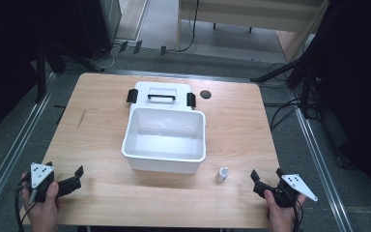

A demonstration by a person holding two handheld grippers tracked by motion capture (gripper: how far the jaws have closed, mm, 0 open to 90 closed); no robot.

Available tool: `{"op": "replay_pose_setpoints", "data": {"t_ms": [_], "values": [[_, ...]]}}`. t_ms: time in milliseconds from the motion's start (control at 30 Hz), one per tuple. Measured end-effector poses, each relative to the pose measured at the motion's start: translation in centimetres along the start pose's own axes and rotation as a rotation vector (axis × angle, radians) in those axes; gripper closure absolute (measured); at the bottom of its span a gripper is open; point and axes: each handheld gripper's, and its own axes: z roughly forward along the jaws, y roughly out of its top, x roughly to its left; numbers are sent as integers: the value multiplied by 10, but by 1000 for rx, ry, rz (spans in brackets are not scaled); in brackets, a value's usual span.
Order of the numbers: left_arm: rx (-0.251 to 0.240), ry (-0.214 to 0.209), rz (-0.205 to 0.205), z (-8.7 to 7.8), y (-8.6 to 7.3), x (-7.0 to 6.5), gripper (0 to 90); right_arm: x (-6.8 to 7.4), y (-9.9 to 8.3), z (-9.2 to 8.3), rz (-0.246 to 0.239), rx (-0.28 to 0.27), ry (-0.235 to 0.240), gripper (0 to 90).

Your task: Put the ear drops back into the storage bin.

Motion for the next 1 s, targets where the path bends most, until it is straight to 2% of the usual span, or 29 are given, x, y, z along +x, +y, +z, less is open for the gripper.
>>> {"op": "replay_pose_setpoints", "data": {"t_ms": [167,200,233,267,333,400,433,467,533,667,733,767,800,833,867,900,933,1000], "values": [[-10,7,-7,1,1,1,0,-2,3,2,9,40,-18,63],[-5,19,14,2,1,0,0,-4,6,3,17,78,-57,108],[-5,22,24,2,1,-1,0,-5,9,5,3,106,-90,117],[-7,28,30,3,2,-2,0,-6,11,6,-6,128,-99,118],[-6,32,39,4,2,-3,0,-7,17,6,-24,168,-91,118],[-6,27,40,4,3,-2,0,-6,25,7,-72,229,-80,119],[-6,27,40,4,3,-2,0,-6,25,7,-72,229,-80,119],[-6,21,34,4,2,-1,0,-3,36,9,-137,320,-62,119],[-8,14,29,5,2,-1,0,0,47,11,-201,399,-56,120],[-4,13,38,5,2,-2,0,4,70,15,-289,581,-14,121],[-5,12,42,4,2,-2,0,7,82,18,-352,712,7,123],[-5,12,42,4,2,-2,0,7,82,18,-352,712,7,123],[-4,12,39,5,2,-2,0,10,92,22,-374,899,47,123],[-1,11,34,5,3,-1,0,12,94,23,-385,979,63,122],[1,11,33,5,3,-1,0,15,96,24,-411,1030,68,121],[1,11,33,5,3,-1,0,15,96,24,-411,1030,68,121],[6,7,37,5,3,-1,0,23,101,24,-512,1121,63,122],[5,7,42,6,3,-2,0,30,105,25,-540,1139,85,122]]}}
